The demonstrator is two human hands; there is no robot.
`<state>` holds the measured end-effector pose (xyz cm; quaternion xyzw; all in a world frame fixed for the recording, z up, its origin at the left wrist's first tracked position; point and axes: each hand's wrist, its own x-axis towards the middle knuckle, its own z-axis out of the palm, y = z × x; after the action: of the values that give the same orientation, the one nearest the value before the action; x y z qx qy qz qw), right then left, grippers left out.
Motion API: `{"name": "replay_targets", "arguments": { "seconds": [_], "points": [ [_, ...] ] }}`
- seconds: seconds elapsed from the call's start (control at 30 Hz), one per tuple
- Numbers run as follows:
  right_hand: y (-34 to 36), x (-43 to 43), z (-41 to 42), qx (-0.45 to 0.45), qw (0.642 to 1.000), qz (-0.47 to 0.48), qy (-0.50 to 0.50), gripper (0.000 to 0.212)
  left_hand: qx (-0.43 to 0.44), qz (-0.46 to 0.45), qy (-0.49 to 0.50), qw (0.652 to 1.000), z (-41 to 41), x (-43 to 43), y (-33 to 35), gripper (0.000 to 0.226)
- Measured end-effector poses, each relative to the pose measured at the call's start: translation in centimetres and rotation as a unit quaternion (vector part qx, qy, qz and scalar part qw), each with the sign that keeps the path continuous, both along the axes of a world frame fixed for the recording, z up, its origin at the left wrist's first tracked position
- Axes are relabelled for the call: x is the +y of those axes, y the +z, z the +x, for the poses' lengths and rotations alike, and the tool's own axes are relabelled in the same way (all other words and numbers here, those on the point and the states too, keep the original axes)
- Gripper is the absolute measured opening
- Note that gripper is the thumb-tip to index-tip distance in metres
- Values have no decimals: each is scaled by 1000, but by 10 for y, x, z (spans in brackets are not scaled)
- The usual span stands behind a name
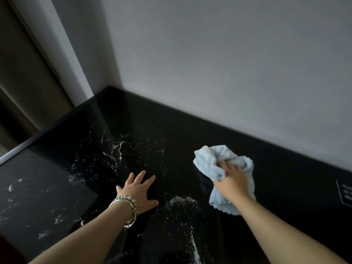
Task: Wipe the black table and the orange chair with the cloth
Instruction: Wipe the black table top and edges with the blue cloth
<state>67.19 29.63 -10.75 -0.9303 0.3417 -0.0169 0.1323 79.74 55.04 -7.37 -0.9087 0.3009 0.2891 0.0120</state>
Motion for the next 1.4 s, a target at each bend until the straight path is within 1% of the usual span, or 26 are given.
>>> {"name": "replay_targets", "arguments": {
  "seconds": [0.07, 0.1, 0.13, 0.2, 0.23, 0.3, 0.4, 0.47, 0.53, 0.63, 0.67, 0.73, 0.8, 0.83, 0.9, 0.93, 0.97, 1.03, 1.1, 1.13, 1.2, 1.23, 1.27, 1.3, 1.37, 1.4],
  "points": [
    [-7, 36, -7, -21, 998, -6, 53, 45, -3, 1, -6, 1000, -7, 3, -1, 83],
    [-5, 60, -11, -35, 994, 25, 99, 49, -7, -1, -9, 1000, -10, 4, -2, 83],
    [5, 80, -14, -62, 985, 70, 148, 48, -13, -5, -8, 1000, -12, 5, -3, 82],
    [30, 94, -15, -88, 959, 196, 185, 30, -16, -15, -3, 1000, -13, 6, -4, 82],
    [40, 88, -13, -86, 955, 226, 170, 21, -12, -14, -2, 1000, -13, 6, -5, 82],
    [46, 57, -13, -86, 978, 175, 78, 18, -9, -3, -7, 1000, -14, 7, -4, 82],
    [35, 18, -42, -42, 990, 110, -82, 45, -7, -1, -10, 1000, -19, 8, -4, 80],
    [16, 28, -56, -5, 993, 52, -107, 38, -9, -3, -11, 1000, -23, 8, -4, 80],
    [6, 61, -55, -41, 997, 41, -43, 37, -12, -2, -10, 1000, -25, 8, -3, 81],
    [20, 109, -50, -109, 975, 144, 129, 31, -15, -5, -8, 1000, -27, 7, -2, 83],
    [22, 113, -50, -124, 967, 166, 151, 28, -12, -8, -5, 1000, -28, 7, -2, 84],
    [21, 95, -53, -165, 974, 123, 91, 31, -6, -5, -10, 1000, -27, 7, -2, 87],
    [19, 60, -58, -177, 982, 23, -60, 27, 3, 3, -16, 1000, -25, 7, -1, 88],
    [19, 45, -63, -157, 978, 4, -138, 25, 9, 3, -17, 1000, -24, 7, 0, 89],
    [18, 31, -68, -95, 964, 35, -245, 30, 20, 3, -11, 1000, -22, 3, 1, 91],
    [19, 37, -66, -73, 964, 44, -253, 34, 24, 4, -9, 1000, -22, 2, 1, 92],
    [13, 46, -61, -74, 971, 41, -223, 36, 27, 4, -7, 1000, -20, 0, 1, 93],
    [2, 70, -48, -127, 989, 12, -81, 32, 34, -2, -3, 999, -15, -2, -1, 96],
    [1, 82, -37, -149, 986, 62, 46, 22, 32, -8, -2, 999, -11, -3, -3, 98],
    [6, 78, -32, -131, 985, 87, 67, 20, 29, -9, -2, 1000, -9, -4, -3, 97],
    [16, 55, -26, -199, 974, 109, -5, 23, 30, -14, 2, 999, -6, -6, -4, 96],
    [18, 37, -25, -238, 966, 78, -59, 24, 34, -17, 7, 999, -5, -7, -5, 97],
    [22, 23, -28, -226, 968, 30, -109, 27, 39, -18, 10, 999, -4, -8, -5, 99],
    [21, 10, -31, -159, 971, 1, -177, 35, 42, -19, 15, 999, -3, -9, -5, 101],
    [20, 0, -35, -19, 963, 38, -265, 55, 46, -17, 21, 999, -1, -11, -6, 105],
    [17, -4, -32, -32, 963, 58, -260, 60, 47, -15, 23, 999, 0, -12, -6, 107]
  ]
}}
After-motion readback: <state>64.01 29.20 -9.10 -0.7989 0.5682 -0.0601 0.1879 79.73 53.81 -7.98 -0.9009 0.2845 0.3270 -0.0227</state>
